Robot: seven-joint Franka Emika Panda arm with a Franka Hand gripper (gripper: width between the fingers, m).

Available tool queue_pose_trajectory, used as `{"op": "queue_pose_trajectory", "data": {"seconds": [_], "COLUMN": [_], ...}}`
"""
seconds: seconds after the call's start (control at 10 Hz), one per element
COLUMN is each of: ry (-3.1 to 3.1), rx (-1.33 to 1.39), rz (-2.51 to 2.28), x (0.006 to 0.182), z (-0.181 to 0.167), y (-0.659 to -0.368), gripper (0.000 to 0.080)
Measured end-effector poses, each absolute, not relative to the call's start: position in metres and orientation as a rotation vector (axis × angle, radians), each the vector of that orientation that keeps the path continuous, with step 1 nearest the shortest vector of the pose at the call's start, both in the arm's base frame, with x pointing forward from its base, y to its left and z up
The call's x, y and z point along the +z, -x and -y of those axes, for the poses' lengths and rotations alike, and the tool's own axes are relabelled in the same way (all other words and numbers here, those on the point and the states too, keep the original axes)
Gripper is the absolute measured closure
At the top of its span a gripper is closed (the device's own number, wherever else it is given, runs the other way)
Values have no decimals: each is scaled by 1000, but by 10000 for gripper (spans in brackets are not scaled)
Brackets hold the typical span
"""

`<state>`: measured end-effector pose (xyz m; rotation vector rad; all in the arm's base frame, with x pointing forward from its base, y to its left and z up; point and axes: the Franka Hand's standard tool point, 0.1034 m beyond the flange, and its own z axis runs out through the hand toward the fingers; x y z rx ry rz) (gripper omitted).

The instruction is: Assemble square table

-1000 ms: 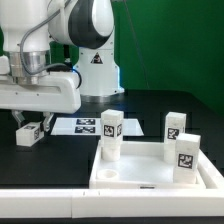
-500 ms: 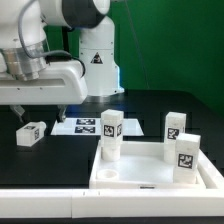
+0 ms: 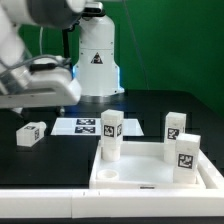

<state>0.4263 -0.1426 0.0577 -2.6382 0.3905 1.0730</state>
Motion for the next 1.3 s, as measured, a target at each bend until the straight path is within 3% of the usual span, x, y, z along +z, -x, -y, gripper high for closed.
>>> {"op": "queue_pose_trajectory", "data": {"seconds": [0.3,0.6,0.9,1.3], "ry": [2546,2535,2497,2488], "rx": [1257,1271,1335,1346], "rz": [-362,-360,-372,-376], "x": [53,52,33,29], "z": [146,146,151,153], "y": [-449,-446,-435,-430], "gripper": [151,151,151,151]}}
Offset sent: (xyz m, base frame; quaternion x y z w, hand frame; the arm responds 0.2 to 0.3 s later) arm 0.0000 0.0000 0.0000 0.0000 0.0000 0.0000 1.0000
